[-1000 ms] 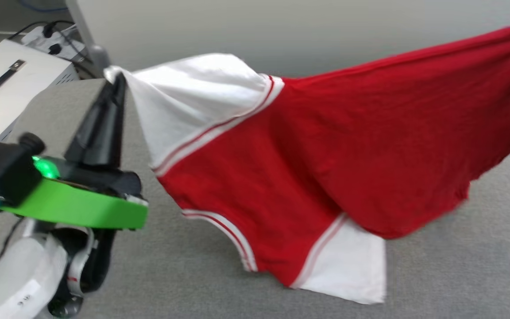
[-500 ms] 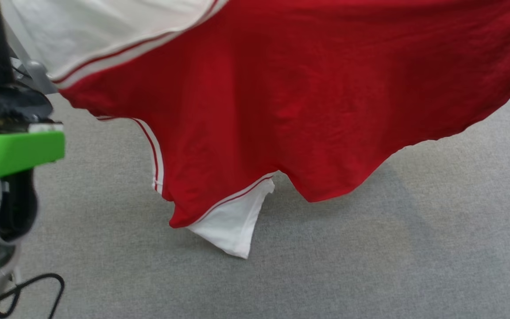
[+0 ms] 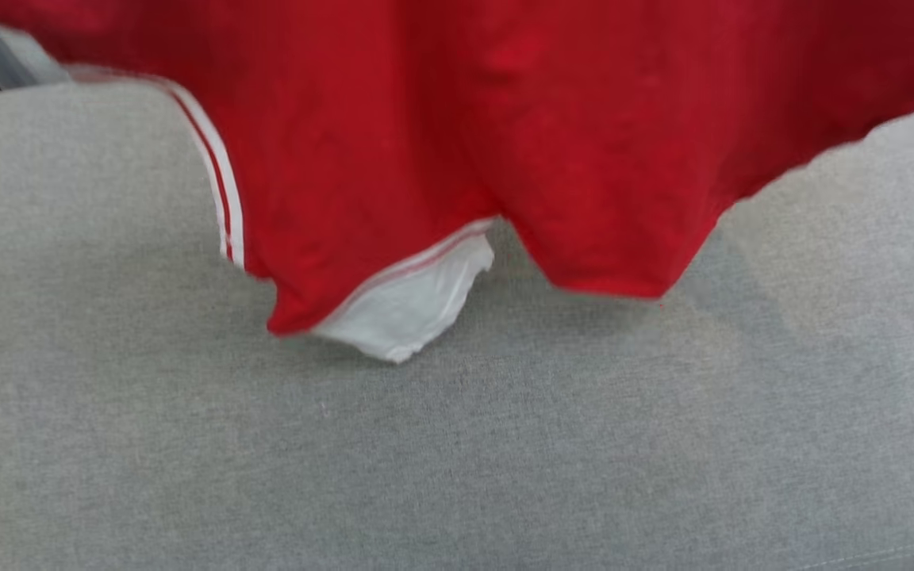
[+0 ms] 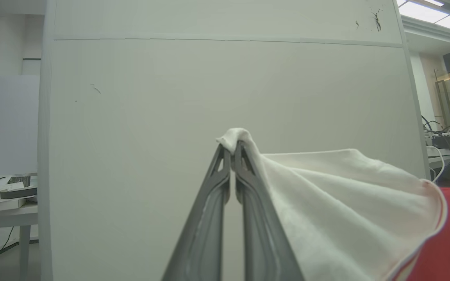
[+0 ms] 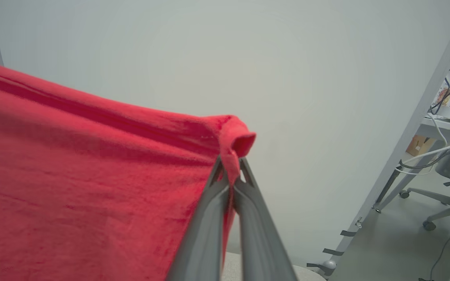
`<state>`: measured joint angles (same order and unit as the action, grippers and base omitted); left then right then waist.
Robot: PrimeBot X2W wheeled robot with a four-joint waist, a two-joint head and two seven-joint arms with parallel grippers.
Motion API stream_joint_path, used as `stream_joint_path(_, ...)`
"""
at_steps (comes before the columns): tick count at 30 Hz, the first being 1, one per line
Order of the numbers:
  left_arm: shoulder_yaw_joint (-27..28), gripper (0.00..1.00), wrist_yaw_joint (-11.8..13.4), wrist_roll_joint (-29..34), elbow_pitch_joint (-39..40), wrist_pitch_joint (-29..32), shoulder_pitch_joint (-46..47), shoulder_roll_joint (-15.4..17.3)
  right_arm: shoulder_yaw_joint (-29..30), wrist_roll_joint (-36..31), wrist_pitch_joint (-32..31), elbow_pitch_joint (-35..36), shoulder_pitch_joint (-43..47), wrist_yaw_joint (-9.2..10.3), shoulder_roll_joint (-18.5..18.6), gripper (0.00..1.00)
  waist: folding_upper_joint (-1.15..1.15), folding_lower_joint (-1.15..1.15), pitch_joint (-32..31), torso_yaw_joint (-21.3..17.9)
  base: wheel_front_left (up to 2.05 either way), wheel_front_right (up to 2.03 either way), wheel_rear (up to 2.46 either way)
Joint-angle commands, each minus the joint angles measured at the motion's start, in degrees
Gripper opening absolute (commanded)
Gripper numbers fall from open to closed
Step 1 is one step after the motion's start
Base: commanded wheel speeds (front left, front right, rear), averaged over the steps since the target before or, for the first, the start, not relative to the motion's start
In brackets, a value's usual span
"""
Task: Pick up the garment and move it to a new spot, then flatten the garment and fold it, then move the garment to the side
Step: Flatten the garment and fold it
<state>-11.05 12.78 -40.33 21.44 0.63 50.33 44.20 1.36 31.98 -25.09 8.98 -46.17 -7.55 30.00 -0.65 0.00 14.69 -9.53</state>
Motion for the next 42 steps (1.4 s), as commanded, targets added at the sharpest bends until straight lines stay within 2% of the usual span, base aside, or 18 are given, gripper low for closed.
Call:
stream_joint_path(1,0.29,0.00,-0.75,1.07,-1.45,0.72,4.13,1.23,0.85,-1.12,1.29,-1.12,-2.27,0.06,-0.53,0.00,0.65,0.00,7.67,-0.25,0.00,0.00,0.00)
stream_joint_path(7,-2.29,0.00,-5.72,2.46,-9.13,3.82,19.07,2.31,1.56,-4.38,4.82,-6.73,-10.70,0.06,-1.53,0.00,0.65,0.00,16.29,0.41,0.00,0.00,0.00)
stream_joint_path(11,-4.98,0.00,-9.26,4.54,-17.14,4.10,29.54,1.07,0.92,-6.77,7.23,-12.77,-17.99,0.06,-1.92,0.00,0.65,0.00,20.60,0.81,0.00,0.00,0.00)
stream_joint_path(15,-7.97,0.00,-11.63,8.97,-26.50,2.95,40.71,-0.90,-0.03,-9.89,10.05,-20.12,-26.56,0.06,-2.69,0.00,0.65,0.00,24.06,0.74,0.00,0.00,0.00)
stream_joint_path(19,-9.84,0.00,-12.91,12.31,-36.68,0.36,51.46,-4.17,-0.22,-13.51,13.91,-27.88,-35.13,0.06,-4.86,0.00,0.65,0.00,26.77,0.48,0.00,0.00,0.00)
stream_joint_path(25,-11.03,0.00,-13.92,14.95,-50.89,-5.94,62.29,-8.40,0.81,-19.45,20.35,-39.00,-44.56,0.06,-8.50,0.00,0.65,0.00,28.89,0.59,0.00,0.00,0.00)
stream_joint_path(29,-11.21,0.00,-14.36,14.99,-58.20,-11.38,64.13,-11.12,2.53,-22.84,24.90,-44.21,-47.97,0.06,-10.61,0.00,0.65,0.00,29.76,1.44,0.00,0.00,0.00)
stream_joint_path(34,-12.36,0.00,-16.24,14.51,-63.67,-14.69,59.91,-13.99,1.79,-25.00,29.37,-49.27,-47.34,0.06,-12.93,0.00,0.65,0.00,30.06,2.67,0.00,0.00,0.00)
stream_joint_path(38,-12.70,0.00,-17.41,13.89,-63.89,-15.51,52.90,-15.96,1.21,-25.18,33.02,-52.25,-44.45,0.06,-14.20,0.00,0.65,0.00,29.12,3.82,0.00,0.00,0.00)
stream_joint_path(42,-10.92,0.00,-17.64,13.42,-59.27,-15.60,42.89,-17.93,-1.63,-24.49,36.39,-54.68,-39.60,0.06,-14.83,0.00,0.65,0.00,26.92,5.10,0.00,0.00,0.00)
